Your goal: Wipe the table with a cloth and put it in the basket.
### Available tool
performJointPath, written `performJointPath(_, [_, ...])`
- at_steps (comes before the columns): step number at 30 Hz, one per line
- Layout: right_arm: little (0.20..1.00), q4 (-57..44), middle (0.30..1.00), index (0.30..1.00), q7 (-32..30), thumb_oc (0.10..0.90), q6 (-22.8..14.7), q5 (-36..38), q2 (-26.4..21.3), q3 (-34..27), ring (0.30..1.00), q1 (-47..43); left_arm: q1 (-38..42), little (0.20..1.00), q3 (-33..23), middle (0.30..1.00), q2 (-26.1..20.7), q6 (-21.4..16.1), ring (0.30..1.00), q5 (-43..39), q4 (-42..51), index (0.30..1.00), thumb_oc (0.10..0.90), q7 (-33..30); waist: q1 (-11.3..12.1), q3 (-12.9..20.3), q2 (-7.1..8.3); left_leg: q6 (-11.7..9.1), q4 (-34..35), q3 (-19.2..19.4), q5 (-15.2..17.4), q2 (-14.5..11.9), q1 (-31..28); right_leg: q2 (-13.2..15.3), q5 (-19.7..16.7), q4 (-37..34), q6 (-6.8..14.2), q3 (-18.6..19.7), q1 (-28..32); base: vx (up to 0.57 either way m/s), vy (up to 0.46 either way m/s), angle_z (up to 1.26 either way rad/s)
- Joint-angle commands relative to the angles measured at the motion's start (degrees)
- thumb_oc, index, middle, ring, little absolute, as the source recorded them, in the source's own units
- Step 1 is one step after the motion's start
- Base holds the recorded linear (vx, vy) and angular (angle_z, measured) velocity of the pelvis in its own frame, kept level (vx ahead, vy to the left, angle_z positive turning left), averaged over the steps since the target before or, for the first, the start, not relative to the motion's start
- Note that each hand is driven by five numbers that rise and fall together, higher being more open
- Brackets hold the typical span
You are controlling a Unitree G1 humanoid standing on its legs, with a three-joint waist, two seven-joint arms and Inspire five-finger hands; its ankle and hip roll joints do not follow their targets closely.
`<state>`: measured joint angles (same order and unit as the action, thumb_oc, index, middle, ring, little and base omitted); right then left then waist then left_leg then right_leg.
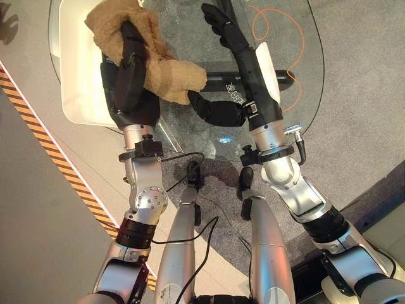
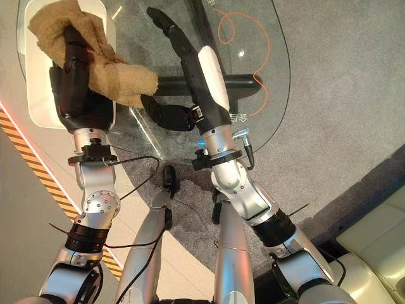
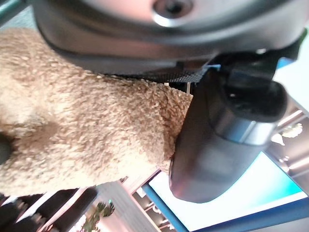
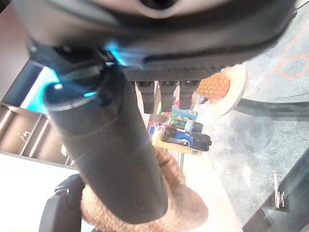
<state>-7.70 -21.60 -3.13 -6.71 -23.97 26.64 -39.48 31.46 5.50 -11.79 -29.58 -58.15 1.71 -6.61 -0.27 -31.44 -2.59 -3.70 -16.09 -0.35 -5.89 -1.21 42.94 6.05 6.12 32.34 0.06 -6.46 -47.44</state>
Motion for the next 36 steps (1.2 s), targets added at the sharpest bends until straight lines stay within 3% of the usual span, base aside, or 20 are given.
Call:
performJointPath(1, [0.9,-8.3,0.9,0.9,-1.3,0.8,-6.1,-0.4,2.0,-3.7,0.9,-3.8,9.0,0.2,-4.6,0.3,-2.7,-9.5,0.3,7.3,6.0,0.3,0.1,0.0,0.5,1.6,0.53,1.5,-2.1,3.6,5.3,3.9,-1.8,-4.0,0.0,-6.3,0.5,-2.3,3.4,0.0,0.0,0.0])
performJointPath(10, [0.9,-7.3,0.9,0.9,-2.4,0.8,-6.1,-0.5,1.7,-4.3,0.9,-4.1,10.1,0.2,-6.0,0.3,-3.6,-11.0,0.3,11.4,3.7,0.3,0.1,-4.9,0.3,1.6,0.53,1.3,-2.1,3.7,5.3,3.7,-1.8,-4.0,0.2,-6.3,0.4,-2.2,3.5,0.0,0.0,0.0])
performJointPath(19, [0.9,-4.7,0.9,0.9,-7.5,0.8,-6.2,-1.8,0.4,-5.9,0.9,-3.7,10.9,0.2,-7.6,0.3,-5.9,-11.7,0.3,17.7,-0.5,0.3,0.1,-11.5,0.0,1.6,0.1,1.2,-2.1,4.0,5.3,3.5,-1.8,-3.8,0.4,-6.2,0.4,-2.0,3.4,0.0,0.007,-0.01])
performJointPath(36, [0.9,14.7,0.9,0.9,-26.8,0.8,-8.2,0.5,-4.8,-13.1,0.9,1.2,13.1,0.2,-10.6,0.3,-13.1,-15.6,0.3,19.7,-17.6,0.3,0.1,-17.1,-1.7,1.6,-0.52,1.0,-2.4,4.5,6.1,2.8,-2.0,-3.5,0.8,-6.0,0.7,-1.0,3.0,0.0,0.028,-0.01])
